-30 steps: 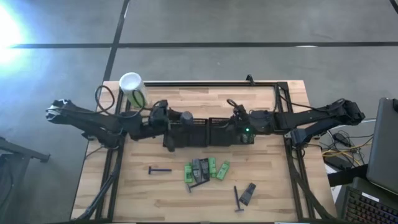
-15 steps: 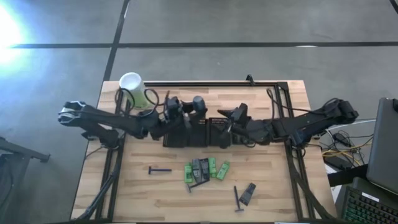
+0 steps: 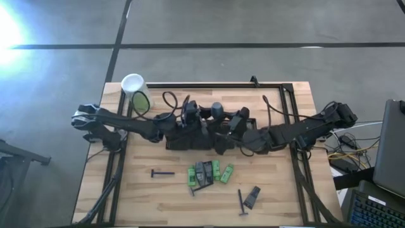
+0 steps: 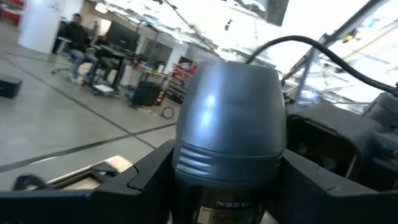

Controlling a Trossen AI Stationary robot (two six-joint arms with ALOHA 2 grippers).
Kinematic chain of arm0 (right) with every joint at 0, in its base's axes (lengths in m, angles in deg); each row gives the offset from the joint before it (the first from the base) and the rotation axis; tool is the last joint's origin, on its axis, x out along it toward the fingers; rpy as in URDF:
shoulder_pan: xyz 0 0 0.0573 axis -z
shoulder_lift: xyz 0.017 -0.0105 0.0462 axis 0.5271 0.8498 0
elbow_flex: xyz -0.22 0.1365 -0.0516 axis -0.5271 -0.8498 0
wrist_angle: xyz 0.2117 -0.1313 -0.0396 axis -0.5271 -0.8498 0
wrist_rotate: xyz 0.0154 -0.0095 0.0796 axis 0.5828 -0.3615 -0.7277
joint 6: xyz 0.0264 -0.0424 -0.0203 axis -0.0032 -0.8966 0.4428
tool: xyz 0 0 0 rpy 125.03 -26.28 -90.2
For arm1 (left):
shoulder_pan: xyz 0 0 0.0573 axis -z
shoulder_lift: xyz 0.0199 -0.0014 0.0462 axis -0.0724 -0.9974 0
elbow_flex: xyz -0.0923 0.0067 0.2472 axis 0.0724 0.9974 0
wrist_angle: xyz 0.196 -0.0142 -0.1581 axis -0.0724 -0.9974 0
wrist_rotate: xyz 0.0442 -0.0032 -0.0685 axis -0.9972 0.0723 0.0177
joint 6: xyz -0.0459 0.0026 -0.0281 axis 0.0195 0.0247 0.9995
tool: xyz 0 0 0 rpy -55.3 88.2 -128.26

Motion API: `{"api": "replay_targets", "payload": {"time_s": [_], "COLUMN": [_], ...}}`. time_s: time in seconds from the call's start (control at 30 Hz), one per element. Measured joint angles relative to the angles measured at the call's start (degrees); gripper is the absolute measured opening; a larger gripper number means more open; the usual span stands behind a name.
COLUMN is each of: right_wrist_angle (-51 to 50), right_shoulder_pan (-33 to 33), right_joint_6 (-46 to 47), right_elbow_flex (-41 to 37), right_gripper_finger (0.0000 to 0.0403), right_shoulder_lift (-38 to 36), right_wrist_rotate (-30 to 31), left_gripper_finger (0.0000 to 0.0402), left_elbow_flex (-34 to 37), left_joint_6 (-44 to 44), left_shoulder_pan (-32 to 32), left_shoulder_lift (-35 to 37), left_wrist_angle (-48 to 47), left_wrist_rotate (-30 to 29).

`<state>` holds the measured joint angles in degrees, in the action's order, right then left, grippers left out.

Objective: Pick & Place Travel size toiletries
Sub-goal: Put the gray deodorant into the right black basket

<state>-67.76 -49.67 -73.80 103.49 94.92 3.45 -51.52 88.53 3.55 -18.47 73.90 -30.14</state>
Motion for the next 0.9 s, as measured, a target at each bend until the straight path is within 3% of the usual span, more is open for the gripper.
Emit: {"api": "replay_targets", "payload": {"time_s": [0.27,0.53,0.73,0.9], "right_wrist_angle": [-4.1,-4.2,-4.6,-6.9], "right_shoulder_pan": [-1.6,-2.8,-1.7,-1.0], "right_joint_6": [0.6,4.2,4.5,6.2], "right_elbow_flex": [0.5,0.5,0.5,0.5], "right_gripper_finger": [0.0311,0.0271,0.0248,0.0207], "right_shoulder_lift": [-1.4,-2.6,-2.6,-2.6], "right_wrist_rotate": [0.9,-3.3,-3.3,-4.1], "left_gripper_finger": [0.0218,0.0218,0.0220,0.0221], "left_elbow_flex": [0.3,0.3,0.4,0.4], "left_joint_6": [-1.2,-1.5,-1.3,-1.1], "left_shoulder_pan": [-0.1,-0.7,-0.7,-0.9], "left_shoulder_lift": [0.5,0.8,0.8,0.8], "left_wrist_angle": [-1.1,-3.6,-3.9,-4.0], "left_wrist_rotate": [1.3,12.3,12.8,13.0]}}
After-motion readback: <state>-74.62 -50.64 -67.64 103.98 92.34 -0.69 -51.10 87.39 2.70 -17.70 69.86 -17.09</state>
